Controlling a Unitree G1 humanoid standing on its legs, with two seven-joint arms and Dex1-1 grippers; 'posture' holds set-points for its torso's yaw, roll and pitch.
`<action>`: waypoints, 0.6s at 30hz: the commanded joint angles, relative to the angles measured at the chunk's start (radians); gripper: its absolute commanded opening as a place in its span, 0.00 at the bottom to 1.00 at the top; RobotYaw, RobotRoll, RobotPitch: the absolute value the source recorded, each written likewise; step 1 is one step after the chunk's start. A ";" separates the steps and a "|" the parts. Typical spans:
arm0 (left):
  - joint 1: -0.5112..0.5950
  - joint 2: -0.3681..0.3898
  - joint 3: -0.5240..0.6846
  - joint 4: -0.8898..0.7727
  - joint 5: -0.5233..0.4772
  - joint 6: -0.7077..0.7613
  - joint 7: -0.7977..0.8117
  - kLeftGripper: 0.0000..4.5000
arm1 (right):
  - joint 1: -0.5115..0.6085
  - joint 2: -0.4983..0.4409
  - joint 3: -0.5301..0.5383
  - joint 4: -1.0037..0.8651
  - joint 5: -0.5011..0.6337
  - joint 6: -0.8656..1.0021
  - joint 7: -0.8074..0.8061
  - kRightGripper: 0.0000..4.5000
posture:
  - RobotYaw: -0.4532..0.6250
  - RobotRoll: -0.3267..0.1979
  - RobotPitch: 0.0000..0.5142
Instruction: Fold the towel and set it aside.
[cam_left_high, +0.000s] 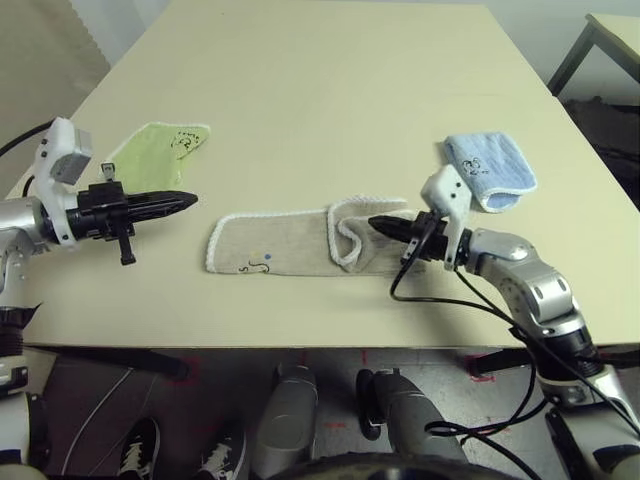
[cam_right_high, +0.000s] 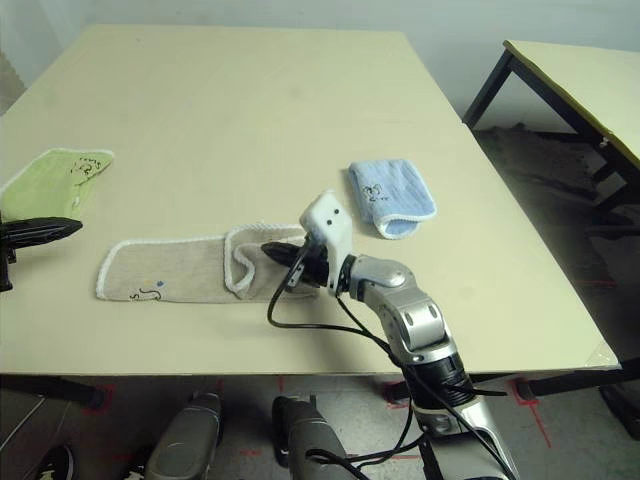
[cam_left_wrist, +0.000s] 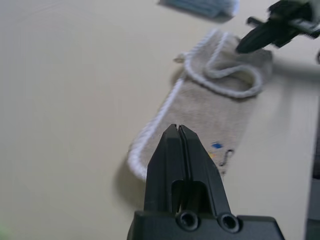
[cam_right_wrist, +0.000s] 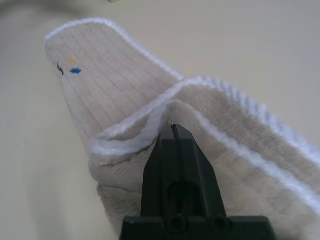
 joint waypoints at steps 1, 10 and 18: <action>0.016 0.009 -0.009 -0.027 -0.015 0.027 -0.023 0.01 | 0.014 0.002 0.035 -0.006 -0.020 0.003 -0.002 0.00 | 0.58 0.62 0.33; 0.007 0.010 -0.006 -0.031 -0.027 0.053 -0.032 0.01 | 0.014 0.008 0.121 0.029 -0.065 -0.007 0.028 0.00 | 0.58 0.62 0.33; 0.017 0.033 -0.014 -0.048 -0.028 0.077 -0.060 0.01 | 0.037 0.007 0.155 0.034 -0.064 0.005 0.065 0.00 | 0.59 0.62 0.34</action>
